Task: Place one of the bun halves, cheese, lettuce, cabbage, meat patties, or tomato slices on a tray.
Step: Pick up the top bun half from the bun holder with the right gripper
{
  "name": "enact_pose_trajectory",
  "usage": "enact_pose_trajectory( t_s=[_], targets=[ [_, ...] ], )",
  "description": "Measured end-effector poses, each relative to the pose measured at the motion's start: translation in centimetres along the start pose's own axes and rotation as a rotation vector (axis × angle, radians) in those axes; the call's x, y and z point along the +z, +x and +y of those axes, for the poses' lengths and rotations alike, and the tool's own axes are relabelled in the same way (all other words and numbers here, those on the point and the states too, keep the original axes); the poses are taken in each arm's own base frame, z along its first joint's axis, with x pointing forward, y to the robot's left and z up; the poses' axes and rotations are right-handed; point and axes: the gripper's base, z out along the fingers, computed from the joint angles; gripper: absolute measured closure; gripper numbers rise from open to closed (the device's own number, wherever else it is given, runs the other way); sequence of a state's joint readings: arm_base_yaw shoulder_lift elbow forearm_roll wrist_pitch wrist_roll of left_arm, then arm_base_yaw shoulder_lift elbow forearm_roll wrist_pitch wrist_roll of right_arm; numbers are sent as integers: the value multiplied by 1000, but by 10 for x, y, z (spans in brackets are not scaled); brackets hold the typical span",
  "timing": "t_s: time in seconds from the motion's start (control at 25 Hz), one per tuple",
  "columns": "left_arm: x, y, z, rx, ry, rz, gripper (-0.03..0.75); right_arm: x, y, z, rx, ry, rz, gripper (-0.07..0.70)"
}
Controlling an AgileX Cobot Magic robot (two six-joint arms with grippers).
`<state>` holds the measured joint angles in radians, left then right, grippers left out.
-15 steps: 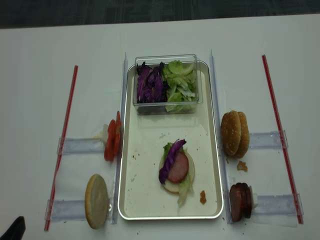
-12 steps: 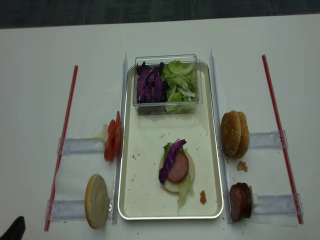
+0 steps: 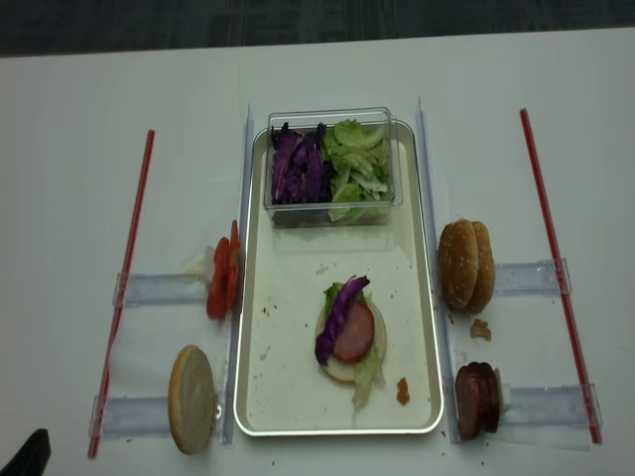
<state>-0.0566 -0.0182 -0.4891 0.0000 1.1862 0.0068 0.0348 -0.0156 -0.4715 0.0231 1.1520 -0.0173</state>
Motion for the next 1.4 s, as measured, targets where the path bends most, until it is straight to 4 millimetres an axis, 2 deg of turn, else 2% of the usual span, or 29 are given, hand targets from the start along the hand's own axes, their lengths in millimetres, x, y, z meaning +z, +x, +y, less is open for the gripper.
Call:
enact_pose_trajectory(
  t_s=[1.08,1.4],
  targets=[
    [0,0,0,0,0,0,304,0,0,3,18,-28,0,-48],
    [0,0,0,0,0,0,304,19,-17,2,63,-24,180,-48]
  ],
)
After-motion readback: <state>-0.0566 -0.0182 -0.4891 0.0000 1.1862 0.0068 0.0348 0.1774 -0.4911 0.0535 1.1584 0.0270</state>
